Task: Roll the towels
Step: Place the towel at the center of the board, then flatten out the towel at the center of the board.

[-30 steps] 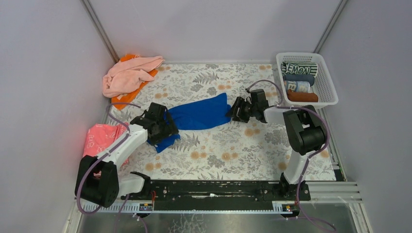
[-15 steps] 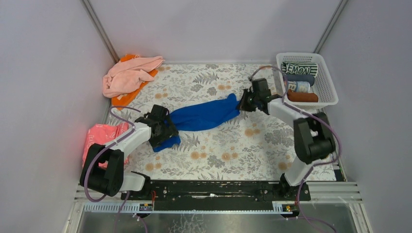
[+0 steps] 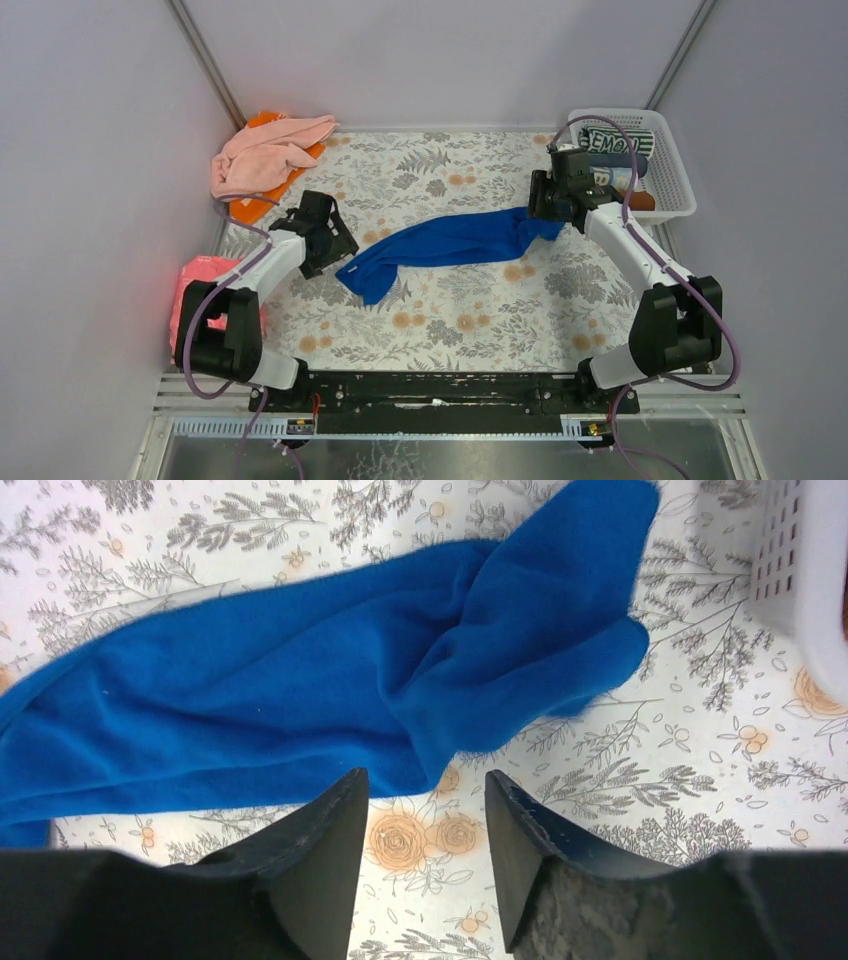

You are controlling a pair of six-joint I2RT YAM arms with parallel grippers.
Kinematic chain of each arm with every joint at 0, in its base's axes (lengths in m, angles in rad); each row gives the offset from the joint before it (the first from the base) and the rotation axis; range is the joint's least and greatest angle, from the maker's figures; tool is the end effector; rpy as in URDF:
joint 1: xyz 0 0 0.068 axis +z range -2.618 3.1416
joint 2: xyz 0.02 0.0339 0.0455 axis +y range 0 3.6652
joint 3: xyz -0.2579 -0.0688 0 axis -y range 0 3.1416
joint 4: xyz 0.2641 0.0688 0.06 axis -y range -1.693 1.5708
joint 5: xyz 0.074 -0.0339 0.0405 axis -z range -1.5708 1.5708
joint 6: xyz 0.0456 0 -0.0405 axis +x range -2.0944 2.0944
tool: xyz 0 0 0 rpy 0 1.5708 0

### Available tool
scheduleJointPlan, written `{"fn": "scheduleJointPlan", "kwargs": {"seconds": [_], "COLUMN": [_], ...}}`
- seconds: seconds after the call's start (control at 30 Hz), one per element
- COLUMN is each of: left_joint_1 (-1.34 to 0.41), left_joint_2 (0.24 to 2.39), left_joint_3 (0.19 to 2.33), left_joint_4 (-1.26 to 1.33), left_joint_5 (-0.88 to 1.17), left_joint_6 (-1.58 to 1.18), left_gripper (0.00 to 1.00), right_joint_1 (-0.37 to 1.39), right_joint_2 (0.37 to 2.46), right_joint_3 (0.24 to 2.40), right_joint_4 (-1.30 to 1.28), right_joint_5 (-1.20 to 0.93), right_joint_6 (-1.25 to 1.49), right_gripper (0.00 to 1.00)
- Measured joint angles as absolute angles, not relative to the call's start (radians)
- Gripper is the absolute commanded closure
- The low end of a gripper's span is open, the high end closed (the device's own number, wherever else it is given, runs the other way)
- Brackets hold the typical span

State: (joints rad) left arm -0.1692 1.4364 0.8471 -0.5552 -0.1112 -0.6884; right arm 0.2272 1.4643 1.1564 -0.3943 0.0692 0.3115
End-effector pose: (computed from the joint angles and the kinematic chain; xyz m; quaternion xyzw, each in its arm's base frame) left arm 0.2844 -0.0435 0.1635 -0.2619 0.9401 -0.0384 0.2147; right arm 0.3453 0.0766 0.2699 0.0527 0.9052 0.0817 0.4137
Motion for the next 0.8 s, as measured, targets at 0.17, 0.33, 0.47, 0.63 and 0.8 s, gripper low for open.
{"fn": "scheduleJointPlan", "kwargs": {"seconds": [0.17, 0.33, 0.47, 0.63, 0.8], "left_joint_1": [-0.194, -0.279, -0.323, -0.346, -0.369], "left_joint_2": [1.388, 1.28, 1.233, 1.234, 1.274], "left_joint_3": [0.88, 0.815, 0.707, 0.647, 0.632], "left_joint_4": [-0.562, -0.56, -0.561, -0.558, -0.521], "left_joint_5": [-0.086, -0.003, 0.077, 0.12, 0.148], "left_joint_6": [-0.649, -0.651, -0.672, -0.69, -0.705], "left_gripper": [0.17, 0.4, 0.46, 0.5, 0.61], "right_joint_1": [0.228, 0.228, 0.228, 0.228, 0.228], "right_joint_2": [1.449, 1.347, 1.294, 1.292, 1.292], "right_joint_3": [1.134, 1.069, 1.015, 0.965, 0.954], "right_joint_4": [-0.415, -0.405, -0.384, -0.371, -0.353], "right_joint_5": [0.014, -0.062, -0.12, -0.164, -0.187], "right_joint_6": [0.289, 0.276, 0.274, 0.275, 0.275], "right_gripper": [0.37, 0.33, 0.32, 0.32, 0.31]}}
